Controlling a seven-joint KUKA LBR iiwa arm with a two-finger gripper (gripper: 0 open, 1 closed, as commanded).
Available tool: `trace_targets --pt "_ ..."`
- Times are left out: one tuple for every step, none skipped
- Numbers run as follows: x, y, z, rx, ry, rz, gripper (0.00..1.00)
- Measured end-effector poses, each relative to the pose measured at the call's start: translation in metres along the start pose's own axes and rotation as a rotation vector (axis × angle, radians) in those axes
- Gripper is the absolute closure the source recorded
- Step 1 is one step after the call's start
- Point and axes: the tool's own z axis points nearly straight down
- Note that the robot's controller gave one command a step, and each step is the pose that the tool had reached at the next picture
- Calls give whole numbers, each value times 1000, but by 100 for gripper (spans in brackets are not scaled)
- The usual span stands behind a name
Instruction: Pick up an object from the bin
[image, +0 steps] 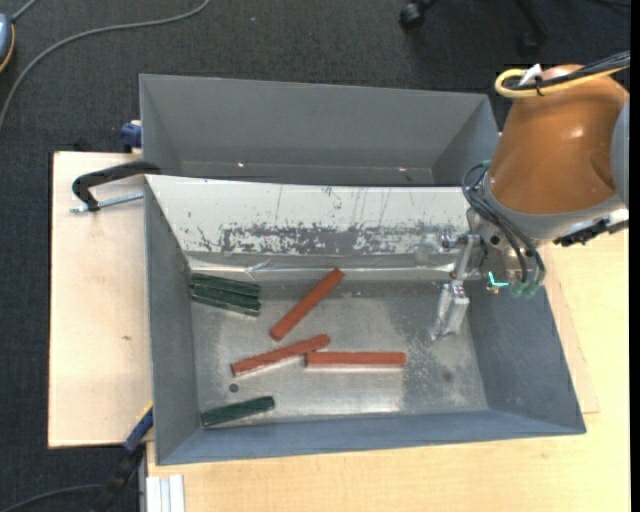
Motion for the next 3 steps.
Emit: trace_targets --pt "41 105 177 -2 -1 -4 0" --pt "32 81 141 1 -12 -52 0" --pt "30 113 125 -3 -10 141 0"
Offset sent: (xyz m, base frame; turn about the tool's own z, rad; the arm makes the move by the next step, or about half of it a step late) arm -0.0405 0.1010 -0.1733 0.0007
